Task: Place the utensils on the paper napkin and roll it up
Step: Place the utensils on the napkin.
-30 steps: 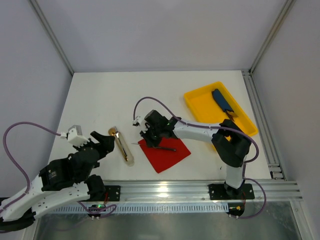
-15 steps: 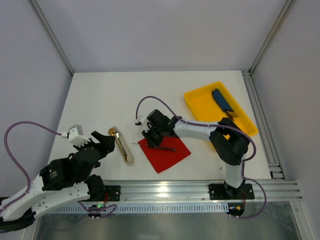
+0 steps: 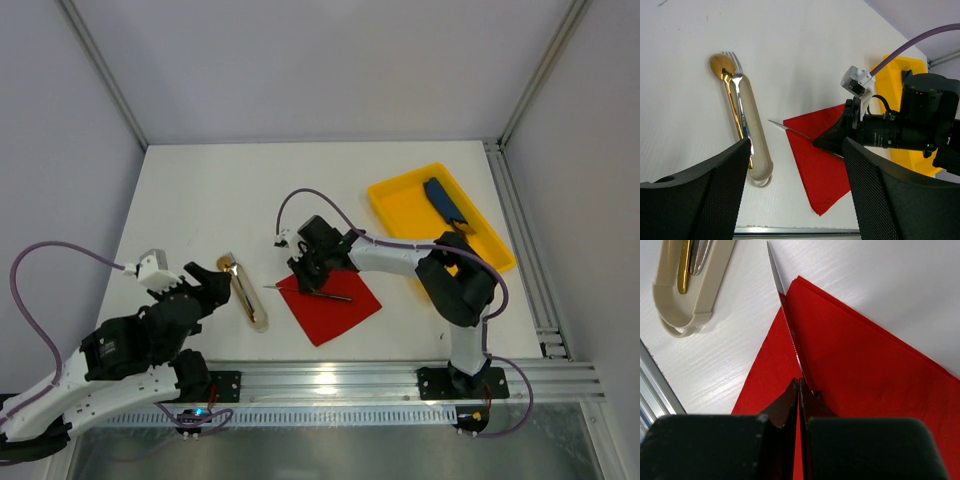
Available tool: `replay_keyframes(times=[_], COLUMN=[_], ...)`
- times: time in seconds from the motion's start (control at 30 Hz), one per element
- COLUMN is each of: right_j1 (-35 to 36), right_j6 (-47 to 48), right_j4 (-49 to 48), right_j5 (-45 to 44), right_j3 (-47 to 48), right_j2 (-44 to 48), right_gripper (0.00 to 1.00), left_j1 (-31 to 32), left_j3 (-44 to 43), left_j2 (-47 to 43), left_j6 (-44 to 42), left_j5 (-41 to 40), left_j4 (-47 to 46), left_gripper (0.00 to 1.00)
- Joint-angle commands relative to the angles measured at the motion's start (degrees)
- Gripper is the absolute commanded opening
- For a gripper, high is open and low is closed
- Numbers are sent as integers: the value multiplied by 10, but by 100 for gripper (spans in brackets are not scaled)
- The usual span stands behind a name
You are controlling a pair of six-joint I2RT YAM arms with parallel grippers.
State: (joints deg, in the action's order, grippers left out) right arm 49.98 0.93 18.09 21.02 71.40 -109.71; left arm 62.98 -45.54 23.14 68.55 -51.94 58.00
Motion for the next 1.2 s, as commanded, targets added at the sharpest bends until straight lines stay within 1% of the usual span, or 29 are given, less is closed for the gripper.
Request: replay_keyframes(times=[0.0,0.4,0.63,0.87,0.93,1.03,1.07,1.1,1.13,1.17], right_j1=[-4,-18,-25,-26,-25,-19,-16,-13,-5,-1], right_j6=[7,14,21,25,22,-7,-44,-62,-80,-103], right_j4=[-19,-17,-1,10,13,-5,-12,-20,-37,-45], right_j5=[12,19,14,10,12,8,2,-3,-6,-28], right_j3=[9,15,37,50,56,56,57,57,59,60], right_j2=[-5,-8,-21,-9,-6,9,16,20,24,26], right_gripper=[4,4,4,4,4,4,4,4,4,4], left_j1=[0,0,0,-1,-1,-1,-1,0,-1,0], left_j3=[-9,-9,-7,-13,-17,-25,-31,-50,-63,-75], left_j2=[6,8,11,27,35,60,73,101,117,131], left_j6=[-4,-7,-4,2,19,32,36,42,67,78], left_j5=[-12,-13,-10,-16,-26,-54,-75,-83,-93,-100], left_j4=[-18,-22,-20,-14,7,31,44,61,107,128], left_gripper=[75,75,75,76,79,83,84,85,86,86])
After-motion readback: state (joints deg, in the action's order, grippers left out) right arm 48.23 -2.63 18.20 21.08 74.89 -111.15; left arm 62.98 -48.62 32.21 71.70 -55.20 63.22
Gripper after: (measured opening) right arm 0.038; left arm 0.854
